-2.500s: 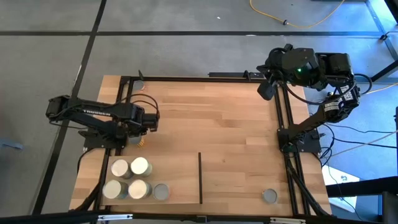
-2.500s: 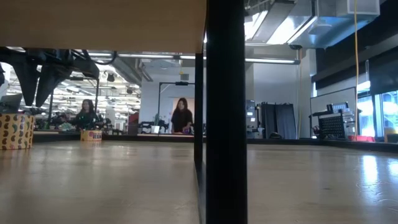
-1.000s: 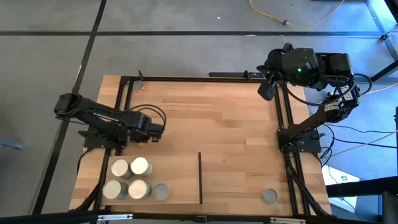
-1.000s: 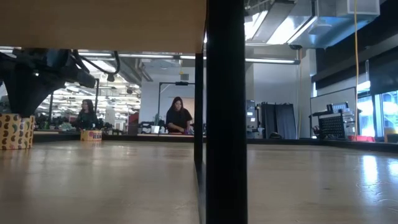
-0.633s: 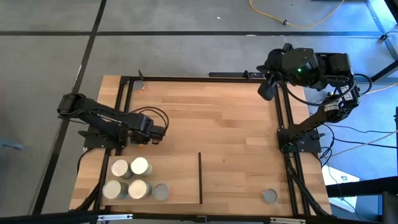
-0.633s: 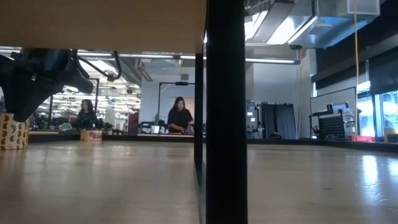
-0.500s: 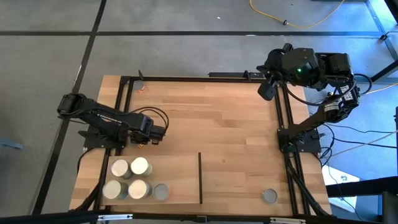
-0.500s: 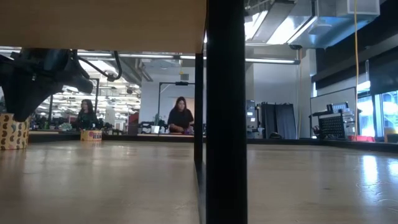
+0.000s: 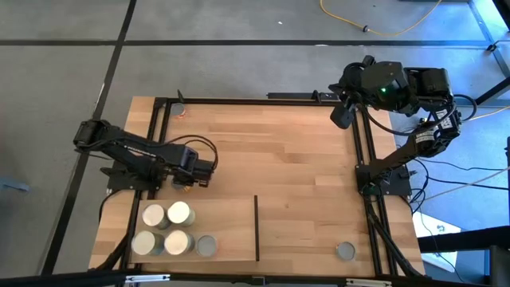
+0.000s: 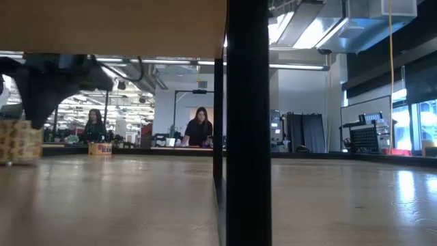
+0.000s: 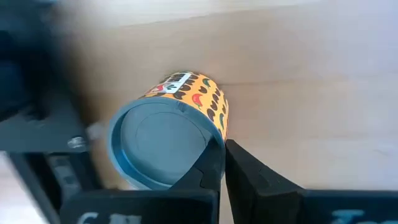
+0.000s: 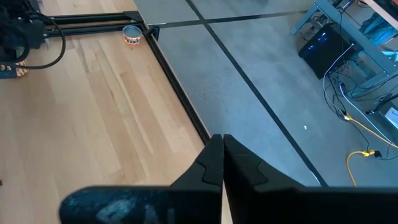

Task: Pick and place cans onto a shelf
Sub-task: Put the canned black beans on the shelf

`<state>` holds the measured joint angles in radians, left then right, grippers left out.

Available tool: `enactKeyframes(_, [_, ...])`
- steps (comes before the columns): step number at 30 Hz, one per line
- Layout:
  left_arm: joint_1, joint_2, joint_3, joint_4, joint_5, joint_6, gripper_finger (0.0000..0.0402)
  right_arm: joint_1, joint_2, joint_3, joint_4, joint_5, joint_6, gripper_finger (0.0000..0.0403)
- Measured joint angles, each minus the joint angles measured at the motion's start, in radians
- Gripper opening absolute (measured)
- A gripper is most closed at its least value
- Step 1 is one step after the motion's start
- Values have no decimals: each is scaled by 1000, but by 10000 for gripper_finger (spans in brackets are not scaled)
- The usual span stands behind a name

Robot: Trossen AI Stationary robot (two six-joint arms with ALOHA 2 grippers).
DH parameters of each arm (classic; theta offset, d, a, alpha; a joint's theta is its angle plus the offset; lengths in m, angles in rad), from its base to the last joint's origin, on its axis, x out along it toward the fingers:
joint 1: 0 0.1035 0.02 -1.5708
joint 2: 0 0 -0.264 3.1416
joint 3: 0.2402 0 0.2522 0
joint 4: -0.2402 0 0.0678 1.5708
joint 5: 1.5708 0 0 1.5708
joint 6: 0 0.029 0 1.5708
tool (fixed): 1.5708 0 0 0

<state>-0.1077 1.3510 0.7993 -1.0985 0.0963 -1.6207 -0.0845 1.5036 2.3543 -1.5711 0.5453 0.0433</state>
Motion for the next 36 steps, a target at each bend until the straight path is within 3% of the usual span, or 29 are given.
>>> enactKeyframes(9, [0, 0, 126, -21, -48, 110, 2, 0, 0, 0, 0, 0, -3, 6])
enactKeyframes(19, [19, 0, 356, -191, -141, 299, 1, 0, 10, 0, 16, 1, -26, 6])
enactKeyframes(29, [11, 0, 647, -317, -252, 637, 0, 0, 11, 0, 17, 0, -18, 6])
enactKeyframes(36, [-53, 21, 839, -398, -230, 960, 0, 0, 11, 0, 17, -1, 11, 6])
